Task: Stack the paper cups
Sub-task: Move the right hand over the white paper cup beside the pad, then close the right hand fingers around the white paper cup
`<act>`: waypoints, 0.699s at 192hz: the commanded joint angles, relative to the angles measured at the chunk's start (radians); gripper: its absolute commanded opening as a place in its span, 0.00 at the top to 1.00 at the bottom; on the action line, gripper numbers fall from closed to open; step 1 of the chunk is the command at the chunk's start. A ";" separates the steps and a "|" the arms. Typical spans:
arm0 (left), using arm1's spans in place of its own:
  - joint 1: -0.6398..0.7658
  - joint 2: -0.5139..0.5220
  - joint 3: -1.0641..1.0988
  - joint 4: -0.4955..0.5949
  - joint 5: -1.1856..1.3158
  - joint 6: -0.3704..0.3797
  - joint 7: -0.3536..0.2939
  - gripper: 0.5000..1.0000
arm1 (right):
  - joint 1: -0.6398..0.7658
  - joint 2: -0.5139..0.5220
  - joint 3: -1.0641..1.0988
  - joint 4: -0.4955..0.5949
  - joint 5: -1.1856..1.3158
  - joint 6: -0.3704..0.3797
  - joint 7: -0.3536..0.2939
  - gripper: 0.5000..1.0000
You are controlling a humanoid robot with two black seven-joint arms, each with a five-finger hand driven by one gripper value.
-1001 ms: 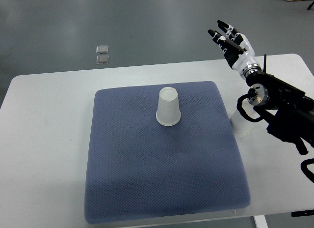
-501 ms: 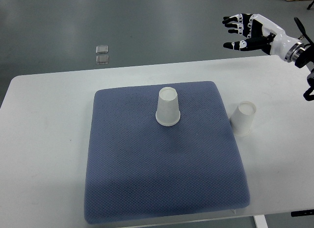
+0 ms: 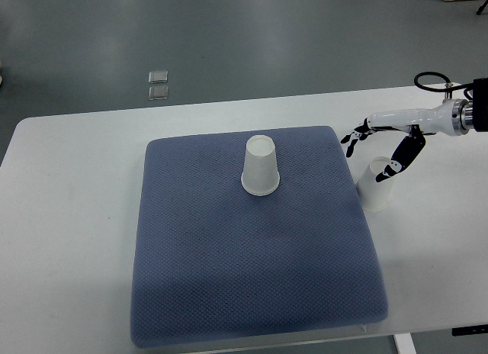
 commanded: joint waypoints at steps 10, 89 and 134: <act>0.000 0.000 0.000 0.000 0.000 0.000 0.000 0.00 | 0.026 0.006 -0.032 0.003 -0.063 -0.040 0.000 0.18; 0.000 0.000 0.000 0.000 0.000 0.000 0.000 0.00 | 0.033 0.002 -0.222 0.003 -0.159 -0.259 0.020 0.18; -0.001 0.000 0.000 0.000 0.000 0.000 0.000 0.00 | 0.020 0.015 -0.248 -0.001 -0.178 -0.351 0.017 0.19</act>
